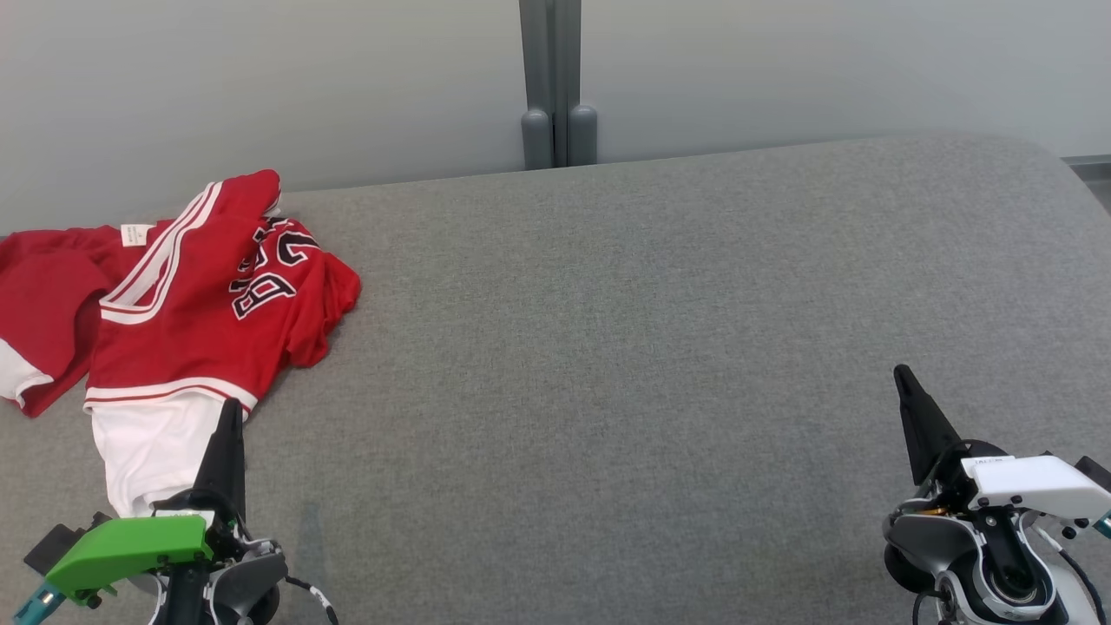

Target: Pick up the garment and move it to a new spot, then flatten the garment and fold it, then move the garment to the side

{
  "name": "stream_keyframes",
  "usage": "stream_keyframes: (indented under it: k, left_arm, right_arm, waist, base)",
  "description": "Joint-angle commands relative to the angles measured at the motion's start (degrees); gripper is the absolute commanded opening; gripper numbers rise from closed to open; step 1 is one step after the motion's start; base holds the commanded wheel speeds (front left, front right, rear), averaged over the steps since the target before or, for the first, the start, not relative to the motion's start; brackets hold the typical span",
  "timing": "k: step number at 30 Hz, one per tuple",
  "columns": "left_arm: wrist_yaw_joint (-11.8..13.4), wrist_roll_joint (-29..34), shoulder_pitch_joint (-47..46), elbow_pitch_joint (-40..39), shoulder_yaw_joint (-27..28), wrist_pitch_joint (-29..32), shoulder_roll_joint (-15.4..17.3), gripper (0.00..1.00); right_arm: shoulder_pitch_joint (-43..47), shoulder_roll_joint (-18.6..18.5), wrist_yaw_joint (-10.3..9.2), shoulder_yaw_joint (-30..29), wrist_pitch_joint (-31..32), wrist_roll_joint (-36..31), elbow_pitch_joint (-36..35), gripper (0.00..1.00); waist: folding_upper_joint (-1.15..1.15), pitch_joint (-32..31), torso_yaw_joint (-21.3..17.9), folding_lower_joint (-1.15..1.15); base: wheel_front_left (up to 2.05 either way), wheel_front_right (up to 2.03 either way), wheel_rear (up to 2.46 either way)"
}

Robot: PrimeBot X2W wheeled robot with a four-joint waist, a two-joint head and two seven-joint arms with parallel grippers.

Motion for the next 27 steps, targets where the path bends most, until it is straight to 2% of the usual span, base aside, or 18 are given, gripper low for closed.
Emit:
stream_keyframes:
  k: [1,27]
  left_arm:
    - [-0.37,-0.18,-0.71,-0.08,0.08,0.15,0.41,0.00]
    - [-0.37,-0.18,-0.71,-0.08,0.08,0.15,0.42,0.00]
  right_arm:
    - [-0.30,-0.08,0.02,-0.03,0.12,0.40,0.05,0.00]
    - [-0.30,-0.08,0.02,-0.03,0.12,0.40,0.05,0.00]
  waist:
    - [0.00,0.00,0.00,0.00]
    - [0.00,0.00,0.00,0.00]
  base:
    - [0.00,0.00,0.00]
    - [0.00,0.00,0.00]
